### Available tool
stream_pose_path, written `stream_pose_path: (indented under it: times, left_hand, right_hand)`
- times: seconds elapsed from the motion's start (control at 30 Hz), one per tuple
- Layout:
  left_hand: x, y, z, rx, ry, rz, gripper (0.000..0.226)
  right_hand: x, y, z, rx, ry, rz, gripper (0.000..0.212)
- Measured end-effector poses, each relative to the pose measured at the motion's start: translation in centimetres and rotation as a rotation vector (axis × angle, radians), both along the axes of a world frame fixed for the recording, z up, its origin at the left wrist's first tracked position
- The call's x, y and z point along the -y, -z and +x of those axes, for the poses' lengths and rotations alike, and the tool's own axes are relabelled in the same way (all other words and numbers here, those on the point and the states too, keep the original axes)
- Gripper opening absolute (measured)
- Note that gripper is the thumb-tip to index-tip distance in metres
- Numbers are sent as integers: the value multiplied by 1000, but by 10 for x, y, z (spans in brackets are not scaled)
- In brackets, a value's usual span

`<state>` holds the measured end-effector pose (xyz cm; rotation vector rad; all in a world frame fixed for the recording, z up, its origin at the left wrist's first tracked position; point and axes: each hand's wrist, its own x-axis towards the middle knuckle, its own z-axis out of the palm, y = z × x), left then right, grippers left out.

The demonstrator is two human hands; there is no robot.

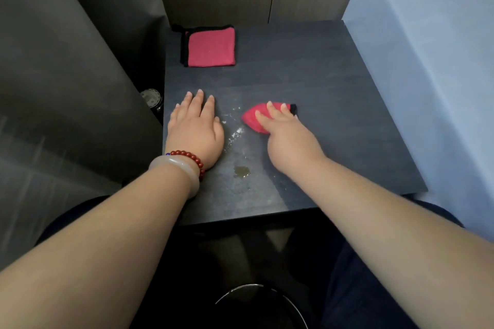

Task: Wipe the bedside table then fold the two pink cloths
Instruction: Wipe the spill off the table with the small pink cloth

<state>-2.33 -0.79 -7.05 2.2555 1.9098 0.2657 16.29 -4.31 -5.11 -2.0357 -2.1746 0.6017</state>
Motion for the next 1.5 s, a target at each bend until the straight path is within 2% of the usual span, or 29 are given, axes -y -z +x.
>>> stream_pose_path:
  times: [0.13, 0.27, 0.33, 0.47, 0.57, 0.67, 0.77, 0.87, 0.93, 1.0, 1.1, 1.13, 1.23, 1.33, 1.4, 1.5]
  left_hand:
    - [3, 1, 0, 0, 5, 0, 55]
    - [2, 0, 0, 0, -2, -4, 54]
    - [1, 1, 0, 1, -4, 7, 54]
    - [2, 0, 1, -3, -3, -2, 54]
    - [2, 0, 1, 0, -3, -5, 54]
    - [3, 0, 1, 6, -4, -5, 54]
    - [2, 0, 0, 5, -4, -3, 54]
    - [2, 1, 1, 13, -2, 1, 54]
    - [2, 0, 0, 24, 1, -1, 53]
    - [2, 0, 0, 40, 2, -8, 53]
    - [3, -2, -3, 61, 22, -27, 53]
    - [3, -3, -5, 66, 35, -40, 53]
    - [6, -5, -15, 43, 72, -41, 54]
    - [14, -2, -22, 5, 103, 4, 54]
    - [14, -1, -22, 14, 94, 20, 53]
    - [14, -1, -20, 27, 85, 27, 53]
  right_hand:
    - [-31, -6, -1, 35, 29, -63, 80]
    - [56, 6, -1, -94, -11, 90, 69]
    - [96, 11, -5, -143, -30, 93, 67]
    - [81, 10, 5, -78, -91, 96, 68]
    - [36, 8, 37, -10, 94, 31, 72]
    - [40, 9, 38, 5, 255, 53, 69]
    - [88, 18, -8, -72, 193, 193, 68]
    - [120, 17, -36, -165, 54, 159, 67]
    - [106, 13, -19, -117, 41, 161, 69]
    - [77, 14, 13, -8, 143, 132, 69]
    - [61, 14, 26, 1, 333, 94, 69]
    - [68, 13, 13, -19, 332, 122, 70]
    - [113, 18, -36, -137, 127, 198, 70]
    - [132, 14, -41, -166, -4, 164, 69]
    - [110, 12, -12, -83, 55, 155, 72]
    - [80, 15, 28, 3, 278, 87, 69]
